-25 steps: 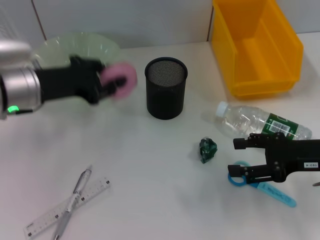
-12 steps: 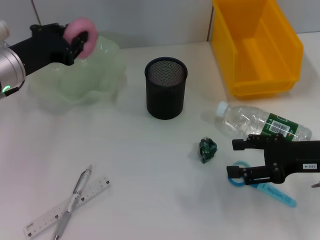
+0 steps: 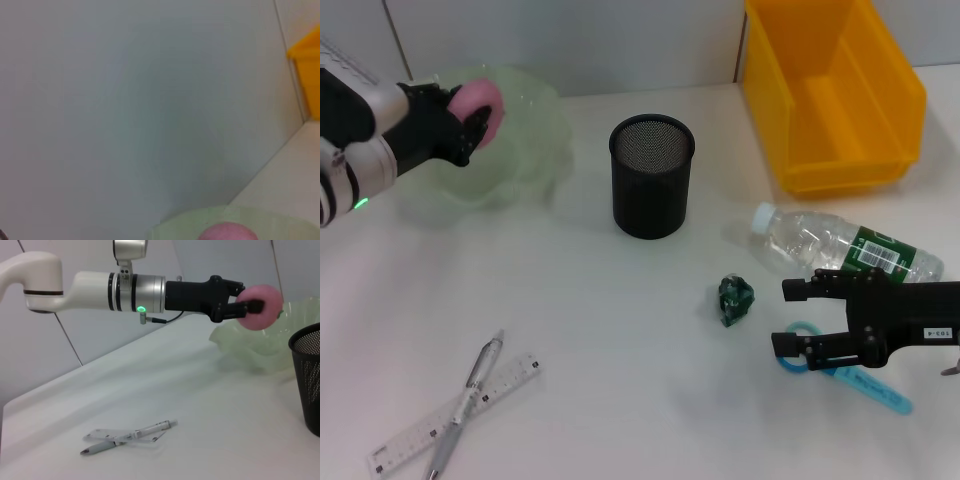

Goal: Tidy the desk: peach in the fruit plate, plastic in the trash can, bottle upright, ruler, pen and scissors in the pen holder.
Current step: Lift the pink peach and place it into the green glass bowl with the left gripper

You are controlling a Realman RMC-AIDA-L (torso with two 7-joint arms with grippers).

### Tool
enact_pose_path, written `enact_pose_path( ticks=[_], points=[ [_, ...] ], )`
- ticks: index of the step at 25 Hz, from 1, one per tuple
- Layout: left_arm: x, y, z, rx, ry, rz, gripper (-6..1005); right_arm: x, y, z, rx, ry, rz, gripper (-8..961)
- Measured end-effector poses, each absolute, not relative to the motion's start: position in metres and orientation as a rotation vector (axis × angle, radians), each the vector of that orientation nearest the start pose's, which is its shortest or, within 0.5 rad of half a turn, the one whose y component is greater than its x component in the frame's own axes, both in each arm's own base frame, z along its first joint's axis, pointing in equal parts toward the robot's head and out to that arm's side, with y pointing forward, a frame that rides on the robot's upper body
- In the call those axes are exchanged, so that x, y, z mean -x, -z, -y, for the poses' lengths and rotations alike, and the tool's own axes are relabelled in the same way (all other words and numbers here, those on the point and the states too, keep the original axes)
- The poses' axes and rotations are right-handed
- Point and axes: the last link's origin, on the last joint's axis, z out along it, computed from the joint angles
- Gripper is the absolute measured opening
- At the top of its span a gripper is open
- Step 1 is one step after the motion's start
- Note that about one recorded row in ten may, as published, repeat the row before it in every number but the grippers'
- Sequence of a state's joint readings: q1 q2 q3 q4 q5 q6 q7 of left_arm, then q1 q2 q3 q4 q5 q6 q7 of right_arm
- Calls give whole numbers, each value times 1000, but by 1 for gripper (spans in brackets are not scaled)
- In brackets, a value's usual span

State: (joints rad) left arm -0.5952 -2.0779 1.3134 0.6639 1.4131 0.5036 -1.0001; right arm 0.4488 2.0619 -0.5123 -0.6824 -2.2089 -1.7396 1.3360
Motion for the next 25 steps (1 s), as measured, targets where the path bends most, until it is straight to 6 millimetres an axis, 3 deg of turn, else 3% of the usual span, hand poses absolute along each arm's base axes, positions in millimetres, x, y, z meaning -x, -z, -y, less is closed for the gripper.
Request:
enact_pose_path(
  ticks=[14, 19, 25],
  points=[
    [245, 19, -435, 2176, 161, 233, 323, -301, -17, -284, 2789, -643, -709, 837],
    [246, 19, -435, 2176, 163, 237, 362, -301, -17, -284, 2789, -643, -709, 837],
    [246, 19, -435, 2177, 165, 243, 485, -301, -17, -284, 2789, -643, -709, 837]
  ],
)
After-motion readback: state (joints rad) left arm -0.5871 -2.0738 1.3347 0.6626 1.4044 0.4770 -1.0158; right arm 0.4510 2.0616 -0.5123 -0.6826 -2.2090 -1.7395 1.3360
